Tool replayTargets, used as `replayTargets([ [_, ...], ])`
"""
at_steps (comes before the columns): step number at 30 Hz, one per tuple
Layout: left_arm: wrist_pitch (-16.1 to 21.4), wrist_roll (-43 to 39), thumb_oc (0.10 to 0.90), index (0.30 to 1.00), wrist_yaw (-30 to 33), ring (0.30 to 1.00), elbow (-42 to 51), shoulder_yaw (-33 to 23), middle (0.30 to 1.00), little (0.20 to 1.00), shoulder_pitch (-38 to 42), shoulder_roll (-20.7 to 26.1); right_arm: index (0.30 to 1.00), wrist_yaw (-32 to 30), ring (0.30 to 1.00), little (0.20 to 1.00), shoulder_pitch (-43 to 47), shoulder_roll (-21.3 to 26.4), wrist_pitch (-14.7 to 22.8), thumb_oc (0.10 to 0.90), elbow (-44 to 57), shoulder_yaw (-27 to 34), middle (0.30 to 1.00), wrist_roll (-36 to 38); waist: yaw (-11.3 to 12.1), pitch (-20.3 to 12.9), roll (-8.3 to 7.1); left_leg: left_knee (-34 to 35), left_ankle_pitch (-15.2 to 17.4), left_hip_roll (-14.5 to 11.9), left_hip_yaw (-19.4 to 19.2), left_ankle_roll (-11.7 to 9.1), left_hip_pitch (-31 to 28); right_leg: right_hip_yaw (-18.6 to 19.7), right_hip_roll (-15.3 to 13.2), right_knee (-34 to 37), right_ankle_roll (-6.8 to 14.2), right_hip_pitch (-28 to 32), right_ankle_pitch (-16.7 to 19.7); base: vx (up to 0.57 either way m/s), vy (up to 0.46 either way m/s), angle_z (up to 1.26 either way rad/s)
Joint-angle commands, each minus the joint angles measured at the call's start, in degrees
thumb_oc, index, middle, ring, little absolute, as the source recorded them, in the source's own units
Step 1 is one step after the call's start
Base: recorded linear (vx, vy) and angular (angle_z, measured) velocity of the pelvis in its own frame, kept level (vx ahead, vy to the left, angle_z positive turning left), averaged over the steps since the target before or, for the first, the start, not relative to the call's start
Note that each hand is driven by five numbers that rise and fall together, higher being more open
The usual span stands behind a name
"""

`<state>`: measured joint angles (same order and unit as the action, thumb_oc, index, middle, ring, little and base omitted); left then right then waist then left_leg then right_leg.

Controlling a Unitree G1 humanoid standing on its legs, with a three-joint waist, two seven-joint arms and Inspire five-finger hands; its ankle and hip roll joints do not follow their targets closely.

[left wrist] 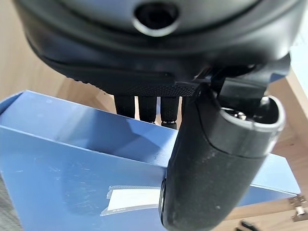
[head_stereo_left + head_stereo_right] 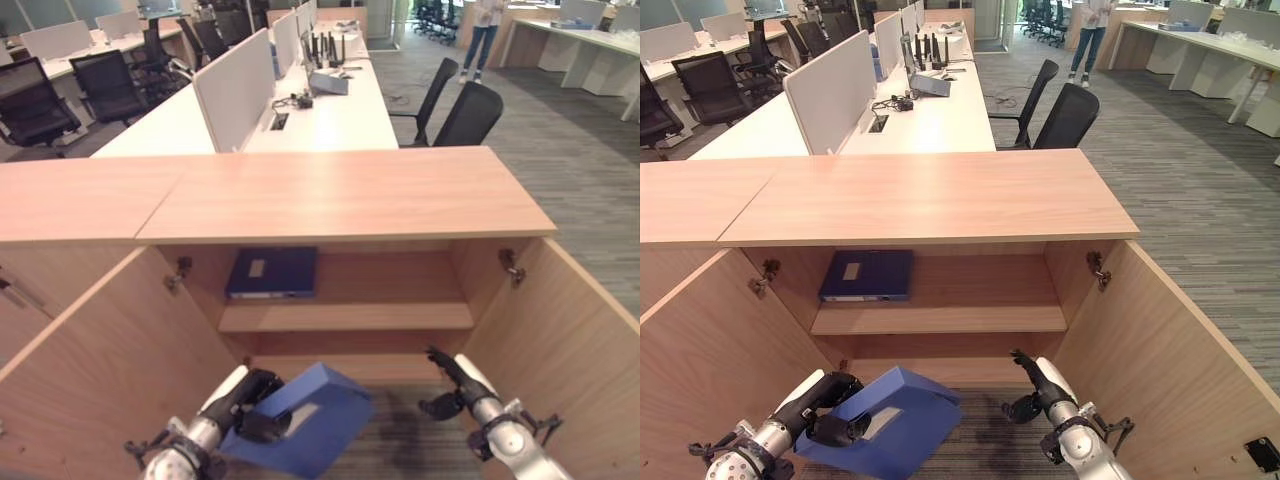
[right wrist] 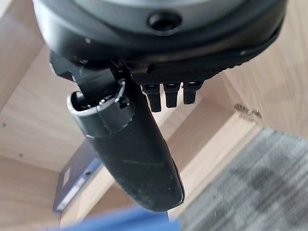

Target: Put the empty folder in the office cabinet

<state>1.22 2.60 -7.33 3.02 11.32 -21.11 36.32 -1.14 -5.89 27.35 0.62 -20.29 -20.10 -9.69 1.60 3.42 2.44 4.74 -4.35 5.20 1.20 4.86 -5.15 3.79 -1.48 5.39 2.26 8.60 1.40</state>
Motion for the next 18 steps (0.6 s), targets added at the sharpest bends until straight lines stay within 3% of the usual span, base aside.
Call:
replayTargets([
  [1,6.47,-2.58,0.400,0.300,2.26,0.300,5.55,-2.21,0.300,0.300,6.74,0.11,0.900,0.19,0.900,0.900,5.88,0.70,4.76,0.800,4.32,-0.39,0.900,3.00,-0.31,-0.82,-1.33,0.26,7.00,-0.03,3.48,-1.47,-0.94,-3.94,-1.52,-0.86,2.52,0.56,-3.26,0.00,0.000,0.00],
  [7,7.04,-2.87,0.400,0.300,2.14,0.300,6.91,-1.99,0.300,0.300,8.78,0.66,0.900,3.42,0.900,0.900,6.87,0.67,5.13,0.800,5.11,-3.62,0.900,4.53,-0.04,-0.96,-1.61,0.26,6.92,-0.11,3.78,-1.70,-1.03,-4.27,-1.59,-0.70,2.42,0.73,-3.27,0.00,0.000,0.00],
  [18,7.91,-1.82,0.400,0.300,1.98,0.300,9.07,2.51,0.300,0.300,14.94,2.65,0.900,2.90,0.900,0.900,11.07,0.70,5.30,0.800,7.95,-6.24,0.900,3.27,-0.24,-1.40,-1.61,0.26,6.89,-0.21,3.64,-1.73,-1.19,-4.20,-1.68,-0.76,2.38,0.78,-3.22,0.00,0.000,0.00],
])
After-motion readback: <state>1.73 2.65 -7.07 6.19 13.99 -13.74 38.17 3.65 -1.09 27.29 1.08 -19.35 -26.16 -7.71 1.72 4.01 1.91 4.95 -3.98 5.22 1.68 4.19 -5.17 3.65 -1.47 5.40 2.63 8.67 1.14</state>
